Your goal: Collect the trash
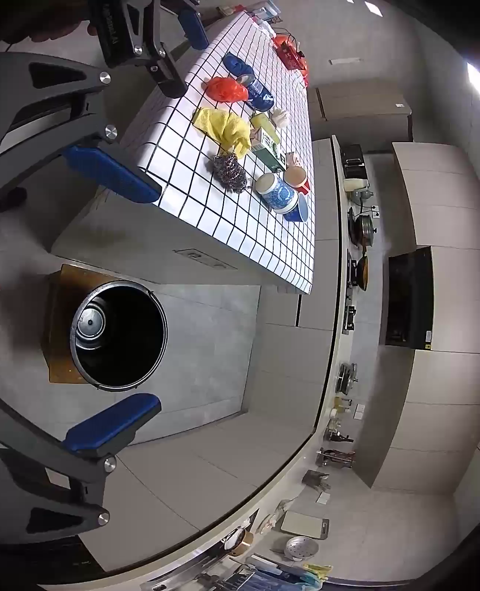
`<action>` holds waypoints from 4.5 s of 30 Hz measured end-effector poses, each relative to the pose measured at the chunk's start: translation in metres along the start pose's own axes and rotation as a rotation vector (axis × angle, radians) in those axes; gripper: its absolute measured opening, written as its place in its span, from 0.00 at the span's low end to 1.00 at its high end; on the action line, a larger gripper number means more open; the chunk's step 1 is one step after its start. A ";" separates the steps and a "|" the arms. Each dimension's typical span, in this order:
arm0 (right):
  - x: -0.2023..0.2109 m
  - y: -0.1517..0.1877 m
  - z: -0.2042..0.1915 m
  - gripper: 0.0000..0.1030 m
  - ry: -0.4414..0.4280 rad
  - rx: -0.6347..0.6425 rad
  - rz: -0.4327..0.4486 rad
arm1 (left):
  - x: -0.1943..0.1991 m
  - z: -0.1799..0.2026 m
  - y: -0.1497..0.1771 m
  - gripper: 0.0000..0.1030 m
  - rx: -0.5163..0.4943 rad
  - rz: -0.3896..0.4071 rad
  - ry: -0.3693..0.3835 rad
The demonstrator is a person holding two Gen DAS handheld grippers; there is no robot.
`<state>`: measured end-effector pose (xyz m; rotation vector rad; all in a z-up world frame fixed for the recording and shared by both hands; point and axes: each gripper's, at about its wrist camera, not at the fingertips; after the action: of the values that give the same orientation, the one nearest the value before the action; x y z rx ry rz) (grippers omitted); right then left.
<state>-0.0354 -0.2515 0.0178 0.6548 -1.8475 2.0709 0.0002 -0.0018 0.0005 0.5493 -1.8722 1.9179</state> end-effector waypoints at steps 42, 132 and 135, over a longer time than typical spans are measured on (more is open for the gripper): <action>-0.007 -0.006 -0.001 1.00 0.001 -0.003 0.004 | -0.005 -0.010 -0.006 1.00 0.021 0.002 -0.016; -0.127 -0.035 -0.131 0.99 -0.260 0.136 -0.051 | -0.075 -0.168 -0.002 1.00 0.164 -0.060 -0.273; -0.147 -0.037 -0.145 0.87 -0.272 0.144 -0.073 | -0.094 -0.179 0.001 0.96 0.149 -0.083 -0.275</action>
<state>0.0882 -0.0913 -0.0360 1.0713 -1.7887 2.1705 0.0789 0.1759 -0.0557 0.9655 -1.8400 2.0220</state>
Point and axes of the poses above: each gripper's, at about its wrist camera, not at the fingertips, and x roughly against the way its jaws point, z to its right, y to its underside, and after that the axes turned 8 degrees about z, right-handed
